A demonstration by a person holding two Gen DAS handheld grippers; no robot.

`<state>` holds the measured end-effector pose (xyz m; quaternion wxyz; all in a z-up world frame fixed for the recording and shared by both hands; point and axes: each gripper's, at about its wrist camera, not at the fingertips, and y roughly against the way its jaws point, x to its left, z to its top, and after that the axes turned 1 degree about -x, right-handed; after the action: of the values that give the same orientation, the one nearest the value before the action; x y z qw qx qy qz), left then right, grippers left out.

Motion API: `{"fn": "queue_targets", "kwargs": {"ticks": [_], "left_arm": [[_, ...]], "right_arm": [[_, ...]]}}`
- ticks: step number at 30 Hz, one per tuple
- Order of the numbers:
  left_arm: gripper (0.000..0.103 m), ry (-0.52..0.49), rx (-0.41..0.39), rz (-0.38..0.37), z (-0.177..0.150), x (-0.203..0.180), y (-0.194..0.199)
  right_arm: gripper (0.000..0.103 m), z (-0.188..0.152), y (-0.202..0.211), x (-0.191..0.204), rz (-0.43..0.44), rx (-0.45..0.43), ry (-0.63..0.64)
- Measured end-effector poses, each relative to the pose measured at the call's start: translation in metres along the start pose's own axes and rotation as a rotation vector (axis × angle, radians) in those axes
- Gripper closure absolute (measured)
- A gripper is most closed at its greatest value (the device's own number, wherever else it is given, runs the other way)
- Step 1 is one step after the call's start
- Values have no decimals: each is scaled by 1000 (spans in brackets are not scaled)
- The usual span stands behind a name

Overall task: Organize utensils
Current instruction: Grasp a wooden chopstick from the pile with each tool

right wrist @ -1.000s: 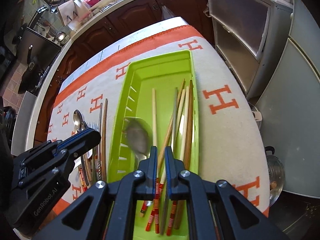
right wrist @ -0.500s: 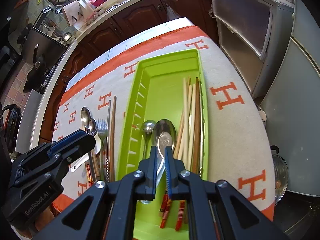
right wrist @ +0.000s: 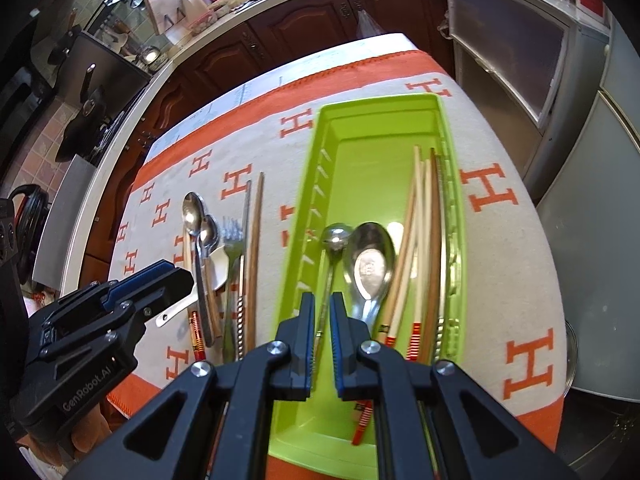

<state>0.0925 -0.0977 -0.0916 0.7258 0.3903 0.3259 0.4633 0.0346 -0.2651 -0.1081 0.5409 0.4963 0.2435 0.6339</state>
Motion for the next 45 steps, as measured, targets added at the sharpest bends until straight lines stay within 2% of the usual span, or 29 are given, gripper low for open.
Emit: {"fn": "queue_targets", "kwargs": {"ticks": [11, 23, 31, 39, 45], "left_arm": [[85, 108, 4, 25, -2, 55, 20], [85, 198, -37, 70, 12, 123, 41], [85, 271, 25, 50, 13, 151, 2], [85, 302, 116, 31, 1, 156, -53], [85, 309, 151, 50, -1, 155, -72]], "right_arm": [[96, 9, -2, 42, 8, 14, 92], [96, 45, -25, 83, 16, 58, 156], [96, 64, -60, 100, 20, 122, 162], [96, 67, -96, 92, 19, 199, 109], [96, 66, -103, 85, 22, 216, 91]]}}
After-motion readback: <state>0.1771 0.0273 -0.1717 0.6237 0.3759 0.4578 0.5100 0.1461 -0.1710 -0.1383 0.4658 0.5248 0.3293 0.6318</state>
